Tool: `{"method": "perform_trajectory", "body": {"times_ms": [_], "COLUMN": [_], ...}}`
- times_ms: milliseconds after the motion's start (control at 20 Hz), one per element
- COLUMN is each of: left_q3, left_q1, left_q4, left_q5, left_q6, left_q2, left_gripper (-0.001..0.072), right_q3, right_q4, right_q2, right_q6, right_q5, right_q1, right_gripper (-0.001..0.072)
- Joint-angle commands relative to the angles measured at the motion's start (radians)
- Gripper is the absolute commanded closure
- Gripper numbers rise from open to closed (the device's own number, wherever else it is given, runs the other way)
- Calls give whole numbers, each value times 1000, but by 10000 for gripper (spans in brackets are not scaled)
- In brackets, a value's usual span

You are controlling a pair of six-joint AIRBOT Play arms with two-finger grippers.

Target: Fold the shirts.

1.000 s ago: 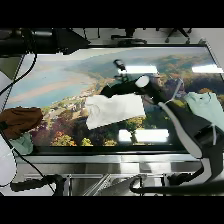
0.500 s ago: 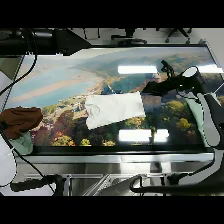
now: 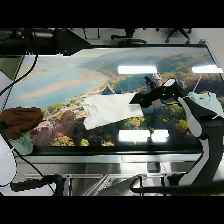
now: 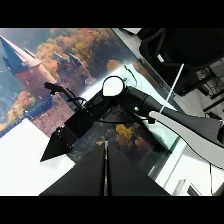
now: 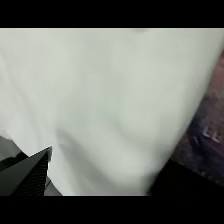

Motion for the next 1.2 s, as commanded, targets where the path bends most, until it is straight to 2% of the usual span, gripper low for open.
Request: {"method": "perform_trajectory", "body": {"times_ms": [0,50,100,250,400,700,800,950,1050,1150], "left_q3": [0,0,0,0,0,0,0,0,0,0], "left_q1": [0,0,0,0,0,0,0,0,0,0], "left_q4": [0,0,-1,-1,-1,0,-1,-1,-1,0], "left_q5": [-7,-7,-7,-14,-42,-78,-85,-93,-93,-94], "left_q6": [0,0,0,0,0,0,0,0,0,0], "left_q2": [0,0,0,0,0,0,0,0,0,0], "left_gripper": [692,692,692,692,692,692,692,692,692,692], "right_q3": [-1,-1,0,31,129,224,224,224,223,223], "right_q4": [25,55,88,220,362,353,317,148,-13,-171], "right_q2": [-26,-22,-15,32,130,385,447,520,554,568], "right_q6": [-22,-52,-68,-90,-73,124,186,369,475,521], "right_q5": [-8,2,8,8,29,30,29,83,179,319], "right_q1": [30,30,30,10,-98,-492,-649,-853,-948,-1012], "right_gripper": [311,630,692,693,693,693,693,693,693,693]}}
